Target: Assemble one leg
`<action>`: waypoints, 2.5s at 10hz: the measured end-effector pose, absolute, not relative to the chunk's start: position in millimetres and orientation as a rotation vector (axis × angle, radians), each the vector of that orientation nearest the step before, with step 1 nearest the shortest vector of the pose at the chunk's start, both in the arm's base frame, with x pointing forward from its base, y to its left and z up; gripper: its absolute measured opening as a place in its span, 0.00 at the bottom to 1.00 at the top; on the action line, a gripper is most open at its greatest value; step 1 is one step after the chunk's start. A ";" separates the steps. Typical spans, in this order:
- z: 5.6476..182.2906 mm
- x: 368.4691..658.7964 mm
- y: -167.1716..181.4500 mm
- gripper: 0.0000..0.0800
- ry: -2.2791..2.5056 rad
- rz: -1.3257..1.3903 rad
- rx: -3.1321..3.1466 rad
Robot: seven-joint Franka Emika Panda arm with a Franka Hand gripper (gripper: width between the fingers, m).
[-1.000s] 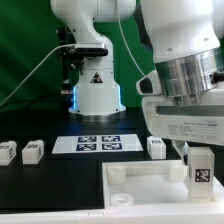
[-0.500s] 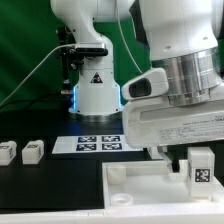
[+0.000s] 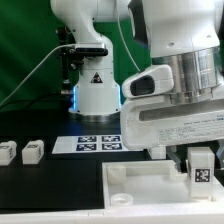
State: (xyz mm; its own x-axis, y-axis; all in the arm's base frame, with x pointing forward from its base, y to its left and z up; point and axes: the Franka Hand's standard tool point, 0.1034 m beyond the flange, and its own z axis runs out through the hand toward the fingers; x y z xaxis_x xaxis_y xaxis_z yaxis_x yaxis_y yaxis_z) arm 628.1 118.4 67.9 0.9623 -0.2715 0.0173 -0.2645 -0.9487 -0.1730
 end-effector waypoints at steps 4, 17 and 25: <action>67.3 629.8 115.8 0.37 1.111 0.001 -2.732; 62.4 624.3 120.7 0.81 1.107 -0.056 -2.715; 61.5 628.3 123.6 0.51 0.364 -0.074 -2.998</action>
Offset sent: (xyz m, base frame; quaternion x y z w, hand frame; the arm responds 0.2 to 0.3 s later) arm 0.0126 -0.0019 -0.0016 0.0220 0.0067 0.3476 0.9374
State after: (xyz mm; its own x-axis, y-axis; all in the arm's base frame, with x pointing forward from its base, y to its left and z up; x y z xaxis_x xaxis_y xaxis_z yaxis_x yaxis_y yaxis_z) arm 628.3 123.6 61.5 0.9699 -0.2411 0.0342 -0.2352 -0.9639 -0.1251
